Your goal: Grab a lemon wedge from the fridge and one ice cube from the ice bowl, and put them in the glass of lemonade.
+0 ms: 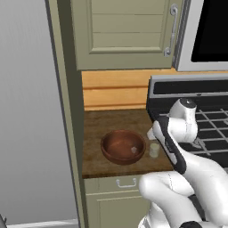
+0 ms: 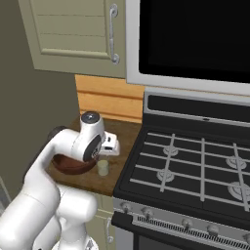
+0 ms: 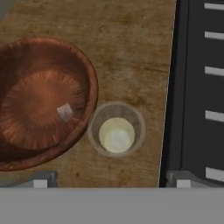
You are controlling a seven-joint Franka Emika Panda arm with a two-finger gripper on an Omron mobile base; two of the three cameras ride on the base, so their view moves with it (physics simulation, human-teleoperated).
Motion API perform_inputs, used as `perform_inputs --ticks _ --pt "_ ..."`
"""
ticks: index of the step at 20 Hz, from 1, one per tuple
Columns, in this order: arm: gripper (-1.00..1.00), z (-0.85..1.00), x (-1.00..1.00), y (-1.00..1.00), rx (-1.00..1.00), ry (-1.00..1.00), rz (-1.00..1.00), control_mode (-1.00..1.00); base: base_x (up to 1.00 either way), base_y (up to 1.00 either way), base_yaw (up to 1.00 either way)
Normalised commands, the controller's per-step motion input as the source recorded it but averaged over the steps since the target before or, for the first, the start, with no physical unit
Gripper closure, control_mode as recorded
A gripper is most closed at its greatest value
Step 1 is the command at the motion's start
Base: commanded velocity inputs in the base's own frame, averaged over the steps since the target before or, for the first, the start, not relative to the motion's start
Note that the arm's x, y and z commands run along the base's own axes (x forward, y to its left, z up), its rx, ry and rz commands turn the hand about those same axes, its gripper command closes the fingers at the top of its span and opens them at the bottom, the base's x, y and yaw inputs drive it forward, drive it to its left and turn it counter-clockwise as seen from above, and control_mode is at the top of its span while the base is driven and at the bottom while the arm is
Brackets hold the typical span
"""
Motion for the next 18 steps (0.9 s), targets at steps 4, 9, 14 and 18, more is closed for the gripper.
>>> perform_inputs --ticks 4,9,14,18 --pt "-1.0 0.19 -0.63 0.01 0.04 -0.13 0.01 -1.0 0.0 0.0 0.0" --pt "-1.0 0.86 -0.5 0.48 -0.07 0.0 0.01 -1.0 0.0 0.0 0.0" --pt "-1.0 1.0 -0.66 0.38 -0.08 0.02 0.0 -1.0 0.0 0.0 0.0" --pt "-1.0 0.65 -0.83 0.02 0.04 0.03 0.0 -1.0 0.0 0.0 0.0"
